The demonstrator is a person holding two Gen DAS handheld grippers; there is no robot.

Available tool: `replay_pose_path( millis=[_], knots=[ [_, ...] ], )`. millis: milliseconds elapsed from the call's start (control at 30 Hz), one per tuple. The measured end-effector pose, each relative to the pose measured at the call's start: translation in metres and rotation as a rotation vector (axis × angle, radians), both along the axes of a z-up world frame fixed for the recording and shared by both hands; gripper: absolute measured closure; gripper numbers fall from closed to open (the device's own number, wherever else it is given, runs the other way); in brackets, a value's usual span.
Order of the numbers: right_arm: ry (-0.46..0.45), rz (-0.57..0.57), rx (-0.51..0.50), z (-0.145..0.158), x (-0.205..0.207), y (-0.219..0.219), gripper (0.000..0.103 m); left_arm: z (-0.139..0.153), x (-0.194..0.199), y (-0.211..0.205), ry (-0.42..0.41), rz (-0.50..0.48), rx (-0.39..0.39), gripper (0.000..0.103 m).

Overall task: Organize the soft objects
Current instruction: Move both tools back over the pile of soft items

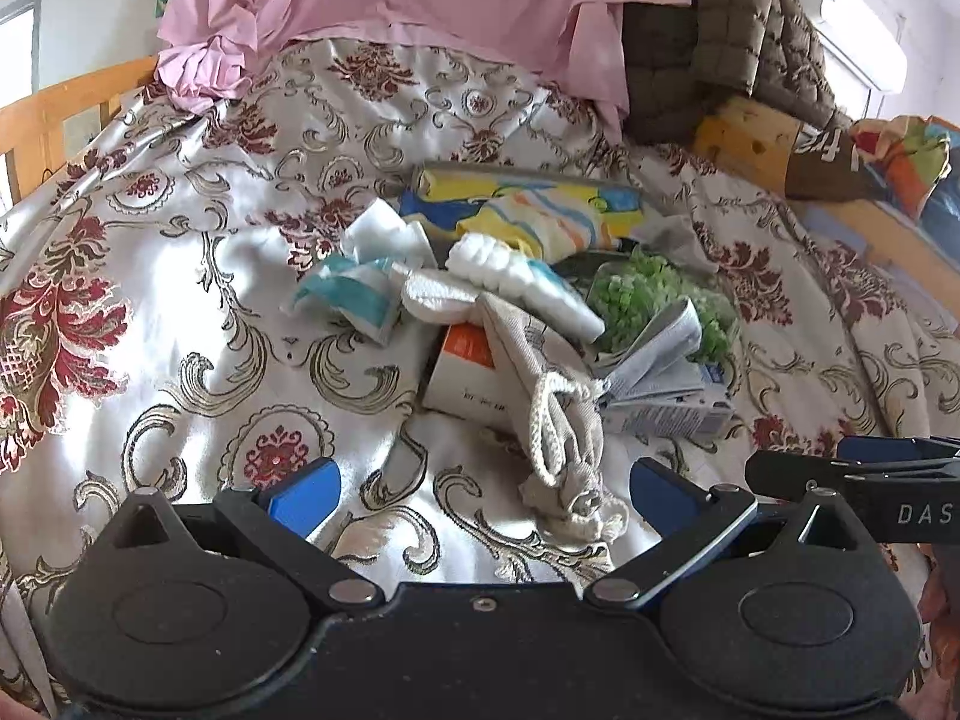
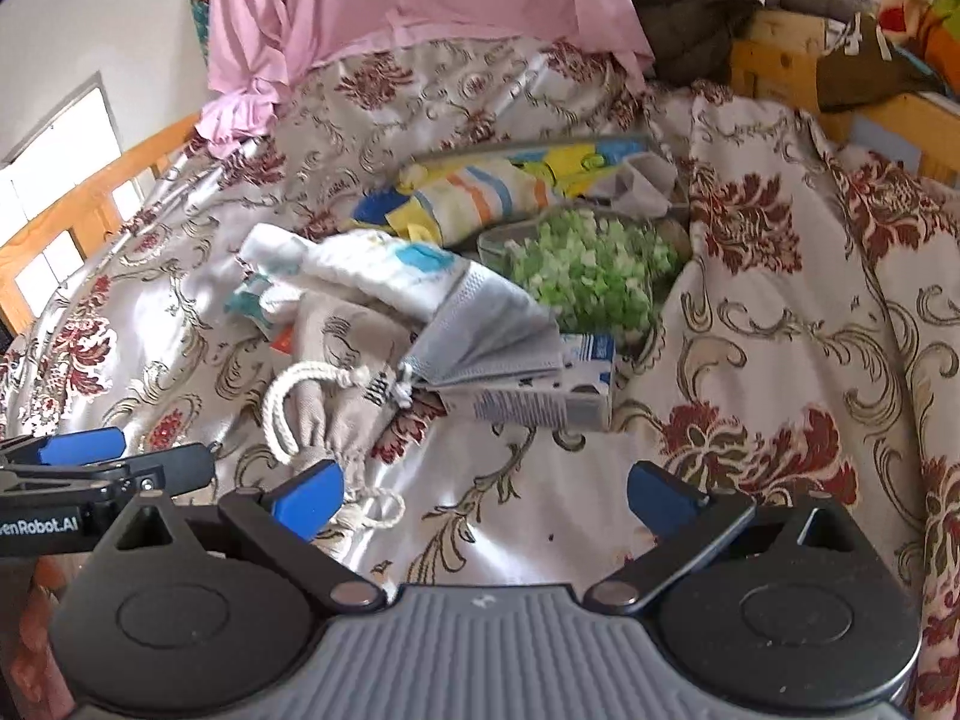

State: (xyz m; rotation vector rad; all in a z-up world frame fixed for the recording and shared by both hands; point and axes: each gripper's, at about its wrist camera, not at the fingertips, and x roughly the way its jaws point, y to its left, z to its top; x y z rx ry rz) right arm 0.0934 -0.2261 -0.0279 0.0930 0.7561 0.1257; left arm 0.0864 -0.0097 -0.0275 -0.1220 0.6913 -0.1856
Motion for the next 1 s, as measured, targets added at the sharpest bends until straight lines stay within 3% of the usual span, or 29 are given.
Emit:
replay_pose_path(
  millis=[233, 467, 633, 800, 1000],
  knots=[
    [0.002, -0.017, -0.024, -0.001, 0.012, -0.001, 0.000, -0.008, 0.011, -0.003, 0.037, 0.013, -0.002, 0.001],
    [-0.089, -0.004, -0.166, 0.001, 0.035, 0.000, 0.000, -0.019, 0.036, -0.014, 0.031, 0.017, -0.054, 0.001],
    [-0.106, 0.025, -0.216, -0.007, 0.056, -0.004, 0.000, -0.026, 0.047, -0.021, 0.041, 0.001, -0.073, 0.001],
    [-0.121, 0.051, -0.176, -0.011, 0.076, -0.014, 0.000, -0.027, 0.051, -0.025, 0.035, -0.031, -0.086, 0.001],
    [-0.130, 0.071, -0.065, -0.014, 0.091, -0.022, 0.000, -0.032, 0.057, -0.036, 0.020, -0.076, -0.047, 0.001]
  ],
)
